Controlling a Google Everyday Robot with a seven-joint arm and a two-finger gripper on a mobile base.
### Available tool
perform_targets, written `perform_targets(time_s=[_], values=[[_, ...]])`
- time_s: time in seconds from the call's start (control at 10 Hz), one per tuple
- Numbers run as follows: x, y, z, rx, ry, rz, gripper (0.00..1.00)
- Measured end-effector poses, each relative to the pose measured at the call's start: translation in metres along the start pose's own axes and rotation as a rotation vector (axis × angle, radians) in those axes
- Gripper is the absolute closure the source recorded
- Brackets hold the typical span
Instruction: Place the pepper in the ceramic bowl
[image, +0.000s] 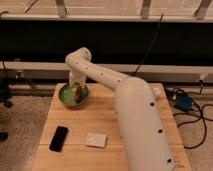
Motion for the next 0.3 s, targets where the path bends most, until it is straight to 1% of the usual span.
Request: perform_targets(time_s=[0.1,0.2,0.3], values=[[0.000,0.003,-0.001,-0.013,-0.003,0.001,0.37],[-0.001,0.006,0.000,-0.019,-0.006,0.000,0.35],[0.002,0.016,-0.001,-0.025,-0.003,0.002,0.24]])
